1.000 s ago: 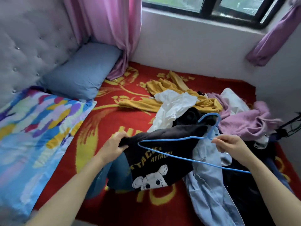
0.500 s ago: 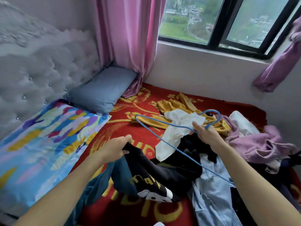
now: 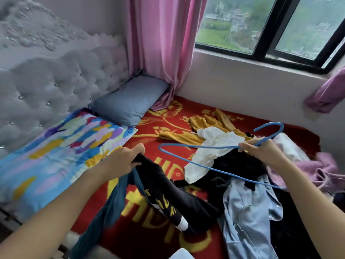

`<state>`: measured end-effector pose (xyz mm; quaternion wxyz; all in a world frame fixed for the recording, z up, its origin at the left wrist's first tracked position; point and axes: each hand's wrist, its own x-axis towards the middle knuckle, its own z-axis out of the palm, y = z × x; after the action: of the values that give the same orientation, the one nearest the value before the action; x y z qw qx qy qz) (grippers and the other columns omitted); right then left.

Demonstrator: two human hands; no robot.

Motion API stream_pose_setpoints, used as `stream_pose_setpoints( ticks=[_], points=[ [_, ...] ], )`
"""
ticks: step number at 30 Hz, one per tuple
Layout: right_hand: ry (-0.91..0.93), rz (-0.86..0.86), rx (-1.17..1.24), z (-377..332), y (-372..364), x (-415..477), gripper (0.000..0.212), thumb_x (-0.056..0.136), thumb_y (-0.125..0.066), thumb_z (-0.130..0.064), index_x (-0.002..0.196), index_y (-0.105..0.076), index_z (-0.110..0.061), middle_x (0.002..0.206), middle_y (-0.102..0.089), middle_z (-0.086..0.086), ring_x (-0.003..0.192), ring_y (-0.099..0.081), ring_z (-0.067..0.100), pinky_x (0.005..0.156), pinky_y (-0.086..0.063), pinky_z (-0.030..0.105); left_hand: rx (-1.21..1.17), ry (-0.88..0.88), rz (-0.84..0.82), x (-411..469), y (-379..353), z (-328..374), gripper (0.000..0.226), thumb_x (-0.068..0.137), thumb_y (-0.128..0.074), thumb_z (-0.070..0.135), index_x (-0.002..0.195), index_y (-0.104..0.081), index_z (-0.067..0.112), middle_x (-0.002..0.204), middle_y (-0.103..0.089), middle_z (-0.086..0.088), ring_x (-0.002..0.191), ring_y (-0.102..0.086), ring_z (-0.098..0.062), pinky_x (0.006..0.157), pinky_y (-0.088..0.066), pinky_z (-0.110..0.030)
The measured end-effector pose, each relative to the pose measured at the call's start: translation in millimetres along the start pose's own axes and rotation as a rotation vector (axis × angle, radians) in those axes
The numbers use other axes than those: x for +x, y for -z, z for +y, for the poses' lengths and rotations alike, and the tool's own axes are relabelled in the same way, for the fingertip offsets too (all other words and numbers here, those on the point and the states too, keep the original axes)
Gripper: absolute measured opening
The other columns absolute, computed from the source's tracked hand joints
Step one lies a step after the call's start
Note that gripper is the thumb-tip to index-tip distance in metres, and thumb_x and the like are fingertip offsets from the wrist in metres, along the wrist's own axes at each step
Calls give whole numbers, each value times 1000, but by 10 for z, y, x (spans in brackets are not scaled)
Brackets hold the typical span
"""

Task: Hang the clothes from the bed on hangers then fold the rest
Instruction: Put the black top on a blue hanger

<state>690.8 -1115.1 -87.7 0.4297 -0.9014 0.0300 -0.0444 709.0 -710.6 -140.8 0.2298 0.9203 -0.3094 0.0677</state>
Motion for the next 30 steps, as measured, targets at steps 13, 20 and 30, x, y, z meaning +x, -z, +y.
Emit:
stream_pose_setpoints(
  ticks=[13,20,30],
  points=[
    [-206,-240,334,-680,-1449,-89,27,99,-45,-23,75,-46,-10,39,-44,-2,29,-28,6,32,-21,16,-500,353,120,177,-28,488,44,72,-69,-5,80,-46,31,63,-60,5,59,-57,-5,60,-42,-21],
    [-460,-372,363,-911,-1630,16,42,88,-56,-50,93,-50,-9,43,-57,6,27,-39,11,31,-24,15,-379,235,316,81,-315,894,46,80,-70,7,103,-37,29,63,-62,1,59,-58,-11,53,-42,-28],
    [-344,-259,162,-889,-1257,133,36,78,-52,12,67,-34,-18,66,-39,4,54,-37,14,42,-32,22,-890,217,56,-115,-606,979,32,82,-70,9,101,-50,25,116,-64,9,105,-61,-1,93,-48,-21]
  ],
)
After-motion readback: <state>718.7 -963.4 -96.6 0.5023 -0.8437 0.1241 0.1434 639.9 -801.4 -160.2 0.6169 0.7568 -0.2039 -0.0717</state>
